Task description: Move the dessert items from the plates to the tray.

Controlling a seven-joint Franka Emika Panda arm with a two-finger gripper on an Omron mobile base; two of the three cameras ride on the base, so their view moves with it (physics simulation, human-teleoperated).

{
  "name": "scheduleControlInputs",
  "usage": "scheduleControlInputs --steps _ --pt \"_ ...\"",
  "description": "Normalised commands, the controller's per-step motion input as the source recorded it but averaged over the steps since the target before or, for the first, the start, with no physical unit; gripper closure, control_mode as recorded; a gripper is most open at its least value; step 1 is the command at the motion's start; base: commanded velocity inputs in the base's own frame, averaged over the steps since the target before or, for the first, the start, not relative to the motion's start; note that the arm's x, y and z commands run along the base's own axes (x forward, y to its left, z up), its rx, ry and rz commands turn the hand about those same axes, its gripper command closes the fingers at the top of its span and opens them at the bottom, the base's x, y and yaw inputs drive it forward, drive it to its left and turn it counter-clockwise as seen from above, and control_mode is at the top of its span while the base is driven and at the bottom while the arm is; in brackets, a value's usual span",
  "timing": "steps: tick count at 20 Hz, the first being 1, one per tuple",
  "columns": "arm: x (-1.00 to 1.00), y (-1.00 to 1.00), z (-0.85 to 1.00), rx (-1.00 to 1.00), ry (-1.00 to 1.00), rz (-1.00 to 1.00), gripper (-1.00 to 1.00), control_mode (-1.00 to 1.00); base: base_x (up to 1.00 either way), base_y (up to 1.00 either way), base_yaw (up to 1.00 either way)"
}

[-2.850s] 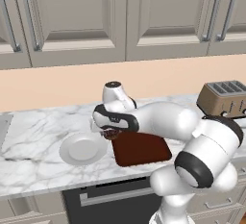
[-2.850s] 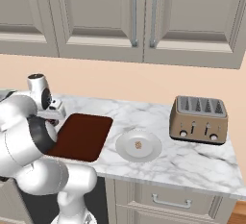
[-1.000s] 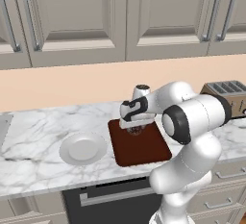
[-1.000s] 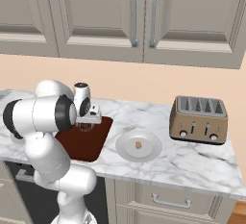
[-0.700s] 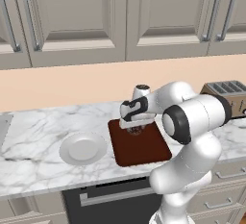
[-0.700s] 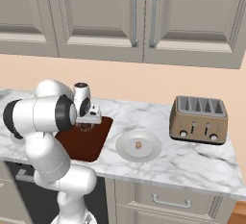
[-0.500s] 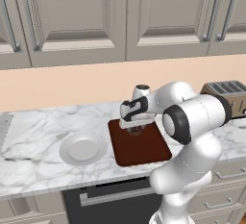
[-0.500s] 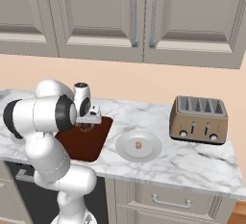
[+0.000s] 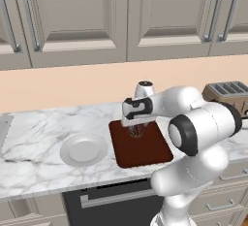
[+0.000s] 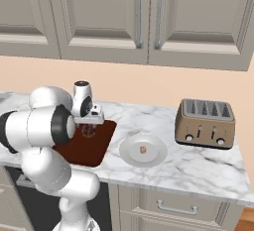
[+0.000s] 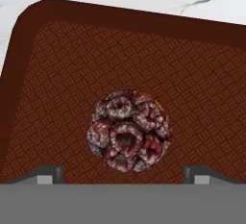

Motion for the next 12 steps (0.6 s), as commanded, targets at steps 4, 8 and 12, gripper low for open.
scheduleControlInputs --steps 4,8,12 --pt "-0.29 -0.26 0.33 0.00 -0.01 0.00 -1.00 -1.00 0.00 0.00 0.00" --pt "-0.44 -0.40 0.26 0.00 0.00 0.00 -1.00 -1.00 0.00 0.00 0.00" --pt "-0.46 -0.54 0.15 0.00 0.00 0.00 -1.00 -1.00 0.00 0.00 0.00"
